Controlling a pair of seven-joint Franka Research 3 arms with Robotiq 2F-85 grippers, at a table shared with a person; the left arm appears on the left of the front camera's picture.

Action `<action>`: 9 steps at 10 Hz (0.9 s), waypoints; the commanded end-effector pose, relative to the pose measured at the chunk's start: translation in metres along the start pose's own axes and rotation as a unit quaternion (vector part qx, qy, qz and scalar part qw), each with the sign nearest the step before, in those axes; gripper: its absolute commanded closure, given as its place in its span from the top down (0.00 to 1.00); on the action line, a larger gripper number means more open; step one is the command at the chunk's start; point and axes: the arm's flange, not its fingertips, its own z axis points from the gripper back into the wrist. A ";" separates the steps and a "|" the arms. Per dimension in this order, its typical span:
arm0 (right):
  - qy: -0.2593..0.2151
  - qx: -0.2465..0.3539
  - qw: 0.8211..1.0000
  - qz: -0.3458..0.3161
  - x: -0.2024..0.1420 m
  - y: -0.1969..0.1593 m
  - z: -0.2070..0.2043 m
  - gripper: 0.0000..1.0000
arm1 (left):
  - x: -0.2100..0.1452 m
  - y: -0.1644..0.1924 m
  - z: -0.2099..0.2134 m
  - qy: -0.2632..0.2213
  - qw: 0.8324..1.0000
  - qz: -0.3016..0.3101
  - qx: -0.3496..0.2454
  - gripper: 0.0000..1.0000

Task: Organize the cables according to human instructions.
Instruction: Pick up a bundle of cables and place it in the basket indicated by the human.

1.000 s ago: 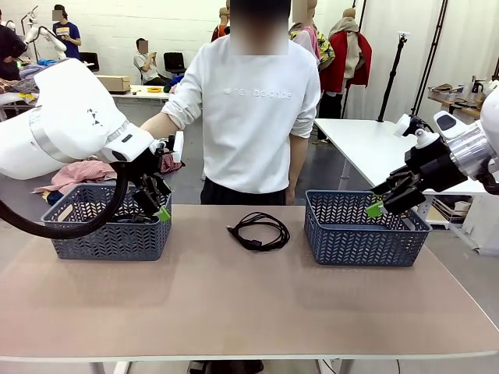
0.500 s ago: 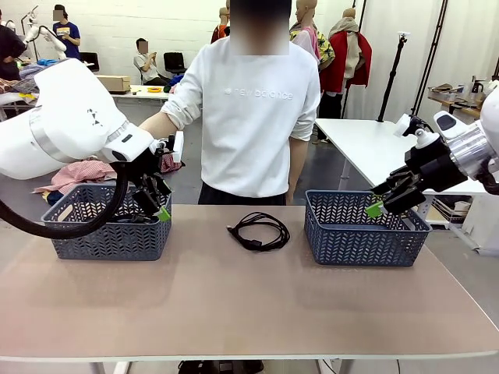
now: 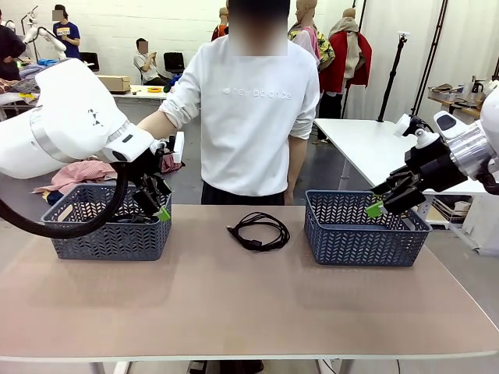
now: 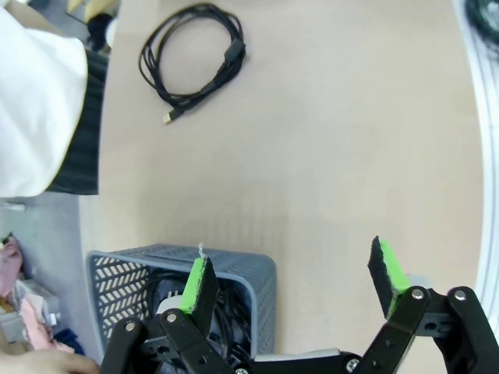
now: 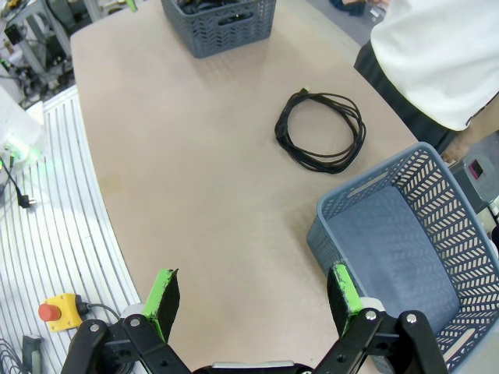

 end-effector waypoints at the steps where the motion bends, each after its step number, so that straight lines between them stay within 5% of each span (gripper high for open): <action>1: -0.017 0.007 1.000 0.008 0.000 -0.002 -0.002 1.00 | 0.022 0.024 -0.004 0.040 0.998 -0.048 0.008 1.00; 5: -0.017 0.007 1.000 0.008 0.000 -0.002 -0.002 1.00 | 0.090 0.078 -0.039 0.086 0.971 -0.223 -0.003 1.00; 9: -0.017 0.007 1.000 0.008 0.000 -0.002 -0.002 1.00 | 0.146 0.102 -0.110 0.136 0.925 -0.351 -0.054 1.00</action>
